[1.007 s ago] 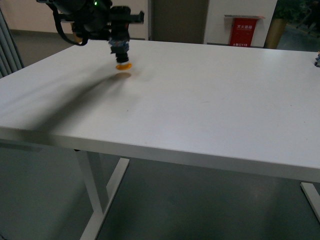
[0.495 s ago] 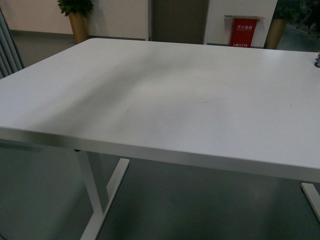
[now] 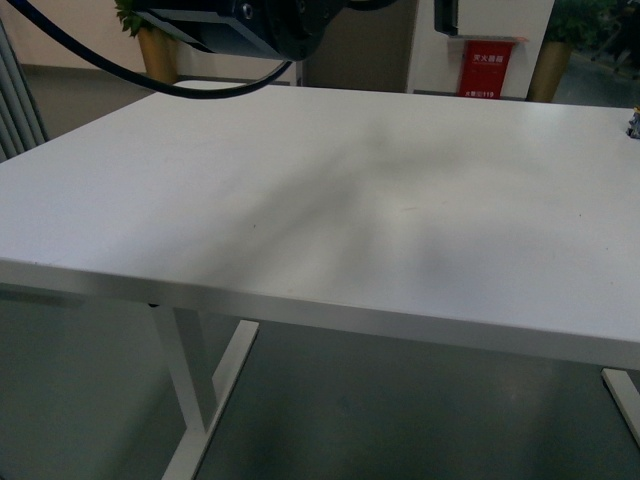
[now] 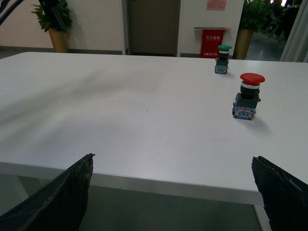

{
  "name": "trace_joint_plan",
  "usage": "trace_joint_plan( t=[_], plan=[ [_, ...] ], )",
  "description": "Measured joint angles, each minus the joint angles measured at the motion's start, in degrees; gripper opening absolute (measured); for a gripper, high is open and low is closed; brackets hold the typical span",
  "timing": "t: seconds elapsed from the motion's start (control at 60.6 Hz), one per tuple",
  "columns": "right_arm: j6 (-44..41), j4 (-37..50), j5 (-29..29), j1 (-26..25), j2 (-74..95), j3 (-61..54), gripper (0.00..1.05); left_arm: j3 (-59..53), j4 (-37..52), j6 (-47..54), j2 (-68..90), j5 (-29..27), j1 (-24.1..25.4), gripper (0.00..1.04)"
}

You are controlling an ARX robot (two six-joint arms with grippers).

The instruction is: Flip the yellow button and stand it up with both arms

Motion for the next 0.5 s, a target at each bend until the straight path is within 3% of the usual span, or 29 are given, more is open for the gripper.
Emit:
trace_joint_plan(
  t=[0.165, 0.198, 0.248, 0.347, 0.495],
  plan=[
    [0.3, -0.5, 0.6, 0.2, 0.4, 0.2, 0.98, -5.3, 4.2, -2.3, -0.2, 0.0, -0.2, 0.36],
    [4.7, -4.3, 3.3, 1.5, 4.7, 2.6, 0.98, -6.6, 5.0, -2.8, -0.4, 0.1, -0.3, 0.36],
    [11.5, -1.2, 3.5, 2.8, 15.2, 6.2, 0.98, -7.8, 5.8, -3.0, -0.9, 0.3, -0.3, 0.36],
    [25.7, 9.2, -3.2, 3.0, 37.1, 16.9, 0.98, -8.5, 6.1, -3.2, -1.7, 0.7, -1.2, 0.36],
    [42.4, 14.5, -12.9, 0.8, 53.8, 28.2, 0.98, -8.5, 6.1, -3.1, -2.4, 1.2, -1.9, 0.36]
  ],
)
